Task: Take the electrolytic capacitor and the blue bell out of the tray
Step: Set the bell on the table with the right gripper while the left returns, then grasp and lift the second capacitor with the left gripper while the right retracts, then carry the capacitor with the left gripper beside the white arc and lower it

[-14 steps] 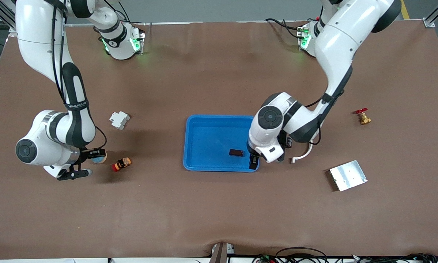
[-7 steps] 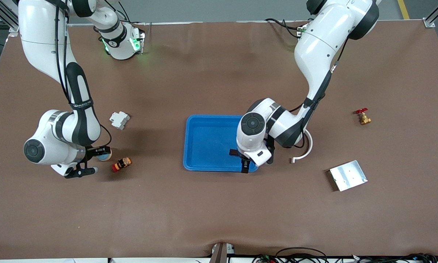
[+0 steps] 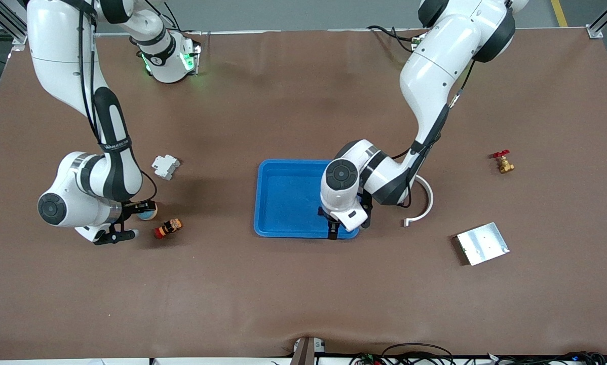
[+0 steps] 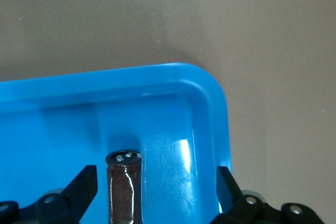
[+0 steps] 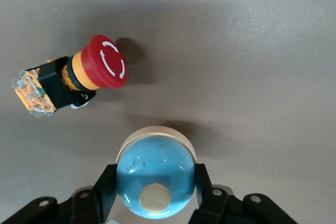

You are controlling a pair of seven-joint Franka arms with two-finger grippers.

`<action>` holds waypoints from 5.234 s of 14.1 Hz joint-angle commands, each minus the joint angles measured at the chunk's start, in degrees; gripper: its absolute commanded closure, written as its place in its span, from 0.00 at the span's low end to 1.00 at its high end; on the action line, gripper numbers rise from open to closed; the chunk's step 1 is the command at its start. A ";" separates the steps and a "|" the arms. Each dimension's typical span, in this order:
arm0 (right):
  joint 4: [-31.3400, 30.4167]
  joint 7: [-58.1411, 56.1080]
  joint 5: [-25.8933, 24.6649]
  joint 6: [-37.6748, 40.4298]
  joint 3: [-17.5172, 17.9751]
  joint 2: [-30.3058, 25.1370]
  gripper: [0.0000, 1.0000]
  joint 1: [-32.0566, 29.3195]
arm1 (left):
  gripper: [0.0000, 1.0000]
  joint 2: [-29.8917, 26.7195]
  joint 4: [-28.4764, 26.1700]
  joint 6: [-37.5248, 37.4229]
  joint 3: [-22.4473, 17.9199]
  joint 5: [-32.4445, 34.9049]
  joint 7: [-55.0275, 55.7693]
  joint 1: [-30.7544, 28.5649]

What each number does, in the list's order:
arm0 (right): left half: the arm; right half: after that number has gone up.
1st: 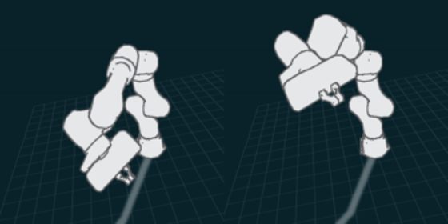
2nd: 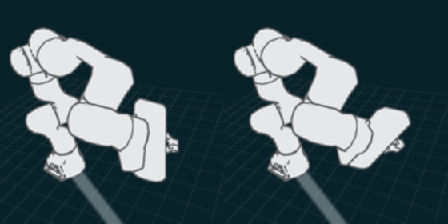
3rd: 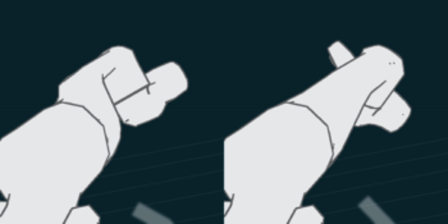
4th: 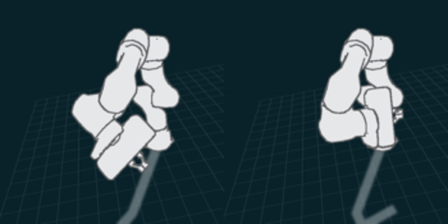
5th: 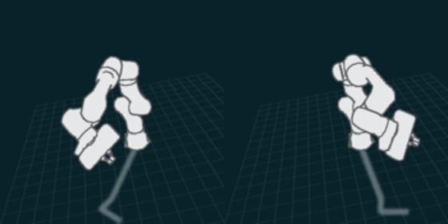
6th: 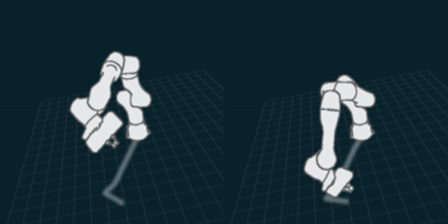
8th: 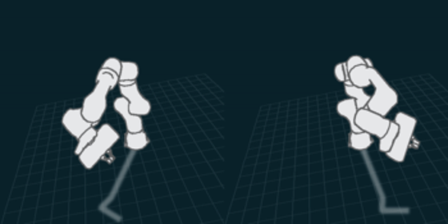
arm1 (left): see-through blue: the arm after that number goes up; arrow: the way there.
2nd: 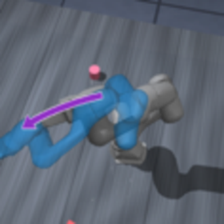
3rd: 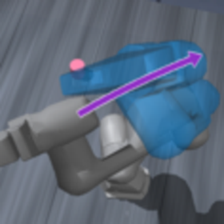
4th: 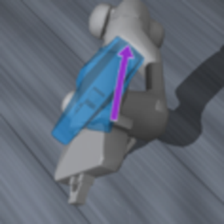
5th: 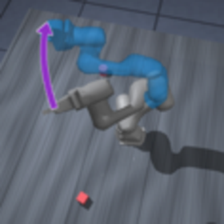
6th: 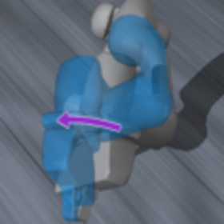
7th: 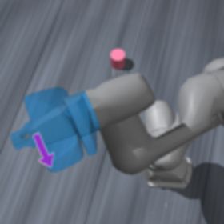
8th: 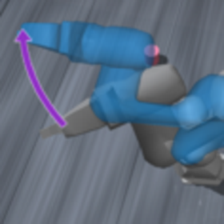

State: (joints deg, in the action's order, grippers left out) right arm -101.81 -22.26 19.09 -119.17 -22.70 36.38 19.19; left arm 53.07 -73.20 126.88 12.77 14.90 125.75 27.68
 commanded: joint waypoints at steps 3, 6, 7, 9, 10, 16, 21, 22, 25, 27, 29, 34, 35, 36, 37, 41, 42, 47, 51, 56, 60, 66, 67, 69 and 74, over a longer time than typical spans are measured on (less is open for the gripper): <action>-0.58 0.46 0.24 -0.10 0.11 -0.70 0.00 -0.29 | 0.00 0.98 1.66 -2.51 -0.37 -2.25 -0.77 1.23; 1.95 0.46 0.24 1.38 0.02 -0.96 0.00 -0.38 | 0.00 1.07 1.13 -2.61 -0.11 -2.42 -0.77 2.02; 3.36 0.46 0.24 2.61 -0.06 -0.96 0.00 -0.38 | 0.00 1.07 1.13 -2.61 -0.11 -2.94 -0.77 2.11; 6.26 0.64 0.16 6.21 -0.41 -1.23 0.00 -0.47 | 0.00 1.07 0.87 -2.69 -0.11 -2.95 -0.77 2.72; 7.93 1.25 0.15 7.79 -0.68 -1.40 0.00 -0.47 | 0.00 1.16 0.78 -2.61 -0.20 -2.95 -1.03 2.82; 11.46 8.00 0.24 13.25 -1.30 -4.38 0.00 -0.56 | 0.00 1.24 0.42 -3.04 -0.20 -2.34 -4.47 3.08; 13.74 16.87 -2.55 21.42 1.51 -12.28 0.00 -0.29 | 1.00 1.16 0.25 -4.01 -0.37 -1.98 -9.12 4.31; 13.66 18.20 -5.79 21.61 2.82 -15.00 0.00 -0.73 | 1.00 1.07 0.25 -4.45 -0.29 -1.98 -9.21 4.31; 13.48 18.65 -12.23 26.24 7.39 -22.56 0.00 -5.20 | 1.00 0.11 0.60 -8.13 -0.20 -2.33 -10.87 4.22; 13.57 18.48 -12.41 28.89 9.77 -26.87 0.00 -8.36 | 1.00 -0.51 0.86 -10.33 -0.02 -2.77 -11.76 3.96; 13.57 18.22 -14.68 29.34 13.45 -29.96 0.00 -12.05 | 1.00 -1.74 0.95 -12.26 0.07 -2.77 -12.98 3.87; 14.00 18.66 -20.15 30.58 19.89 -32.96 0.00 -16.64 | 1.00 -8.14 0.78 -18.68 0.16 -3.12 -29.99 2.99; 14.18 18.66 -20.67 29.01 20.76 -32.78 0.00 -16.21 | 1.00 -9.64 0.51 -20.17 0.07 -4.34 -36.22 2.56; 14.18 18.74 -20.33 27.95 21.55 -32.87 0.00 -16.55 | 1.00 -11.22 0.43 -22.62 -0.02 -6.36 -43.15 1.77; 14.18 18.83 -20.06 27.94 21.21 -32.61 0.00 -16.73 | 1.00 -13.06 -0.36 -24.82 -0.02 -8.38 -49.40 0.46; 14.36 18.92 -19.27 28.64 17.34 -32.69 0.00 -15.94 | 1.00 -23.08 -10.36 -25.02 0.07 -9.54 -68.05 -3.94; 15.05 19.62 -19.27 28.73 17.51 -32.69 0.00 -15.77 | 1.00 -25.19 -12.74 -24.58 0.07 -9.54 -71.93 -5.17; 15.24 19.53 -20.15 30.31 19.89 -32.96 0.00 -16.03 | 1.00 -38.10 -33.63 -10.73 -0.02 -9.54 -86.01 -10.80; 15.24 19.45 -19.97 32.67 20.24 -33.13 0.00 -16.38 | 1.00 -43.83 -42.54 -7.62 -0.11 -9.19 -92.60 -12.82; 18.31 21.46 -19.88 32.68 20.24 -31.47 0.00 -15.94 | 1.00 -49.63 -54.04 1.50 -0.11 -9.19 -101.13 -17.47; 18.66 21.38 -19.71 33.03 19.63 -31.55 0.00 -15.76 | 1.00 -52.10 -60.64 7.84 -0.11 -9.19 -110.00 -22.49; 18.67 26.05 -19.36 33.21 19.54 -31.55 0.00 -14.88 | 1.00 -52.81 -68.73 19.09 -0.11 -9.19 -119.68 -28.55; 18.67 25.95 -19.27 33.03 19.54 -31.55 0.00 -14.97 | 1.00 -52.55 -69.27 19.63 -0.11 -9.19 -120.82 -29.17; 18.67 25.86 -19.09 33.12 19.54 -31.55 0.00 -15.06 | 1.00 -50.97 -69.45 21.90 -0.11 -9.19 -122.32 -31.01; 18.67 25.86 -19.01 32.86 19.54 -31.55 0.00 -15.41 | 1.00 -44.73 -69.36 30.69 -0.20 -8.84 -124.96 -33.39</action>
State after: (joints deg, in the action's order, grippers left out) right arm -84.54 2.76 -0.04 -86.94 -3.37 4.33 4.02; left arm 5.96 -142.57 153.69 12.31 6.63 3.33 -4.24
